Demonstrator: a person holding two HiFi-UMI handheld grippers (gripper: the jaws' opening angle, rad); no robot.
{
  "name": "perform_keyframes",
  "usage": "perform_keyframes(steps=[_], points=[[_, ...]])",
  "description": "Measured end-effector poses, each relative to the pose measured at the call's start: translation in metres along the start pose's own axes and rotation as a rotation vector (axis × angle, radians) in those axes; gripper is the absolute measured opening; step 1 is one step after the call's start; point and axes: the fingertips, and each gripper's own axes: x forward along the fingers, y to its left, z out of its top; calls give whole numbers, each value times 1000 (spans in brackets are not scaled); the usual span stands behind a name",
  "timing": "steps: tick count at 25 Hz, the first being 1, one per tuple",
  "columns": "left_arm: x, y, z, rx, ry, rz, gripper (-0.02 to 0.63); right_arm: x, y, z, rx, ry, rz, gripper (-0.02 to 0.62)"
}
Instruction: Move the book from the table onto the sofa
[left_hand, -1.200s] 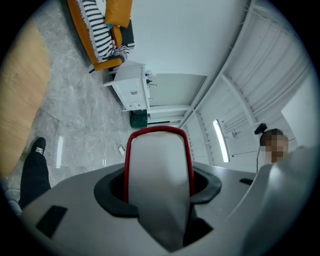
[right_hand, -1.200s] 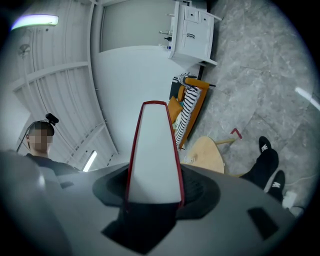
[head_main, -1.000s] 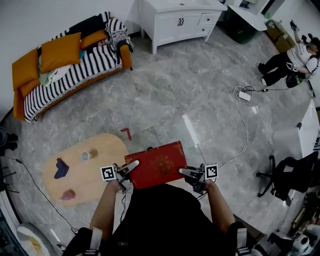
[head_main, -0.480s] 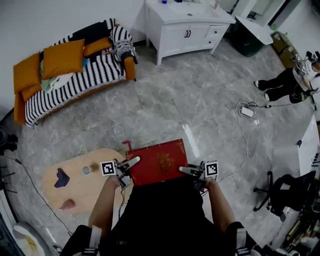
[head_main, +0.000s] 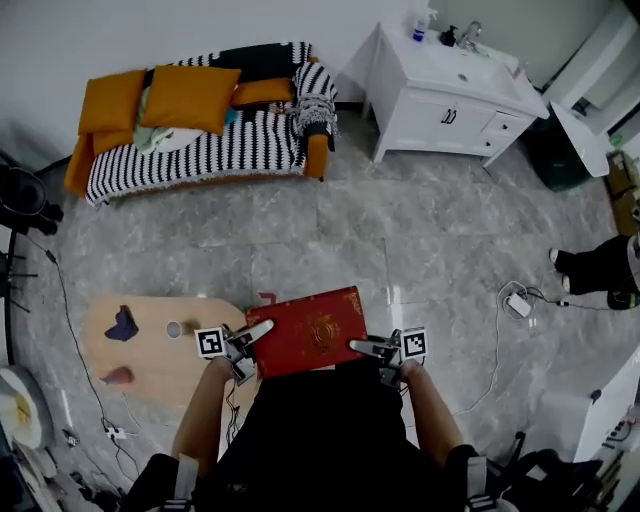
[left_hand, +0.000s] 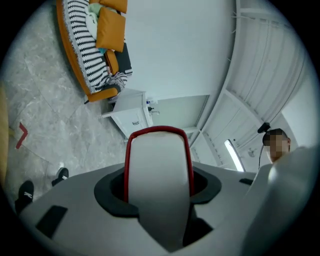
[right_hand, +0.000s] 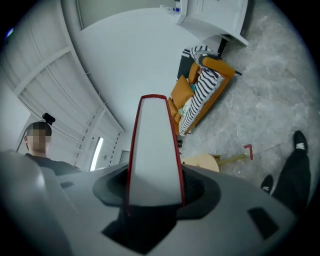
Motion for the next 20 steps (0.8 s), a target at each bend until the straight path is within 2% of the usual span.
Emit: perform_keyframes(steps=[7,12,16,20], points=[[64,-6,39,14,-214,12,242,-23,-12,110,-12,198,40,247],[109,-11,56,36,-319,18,242,-44,-19,172,-37,316,53,247],[119,-11,61,23,-377,24,242,-44,-22,190,-23,351,73,247],[121,-7,76,37,-377,53,243,-39,-31,202,-7,365,77,248]])
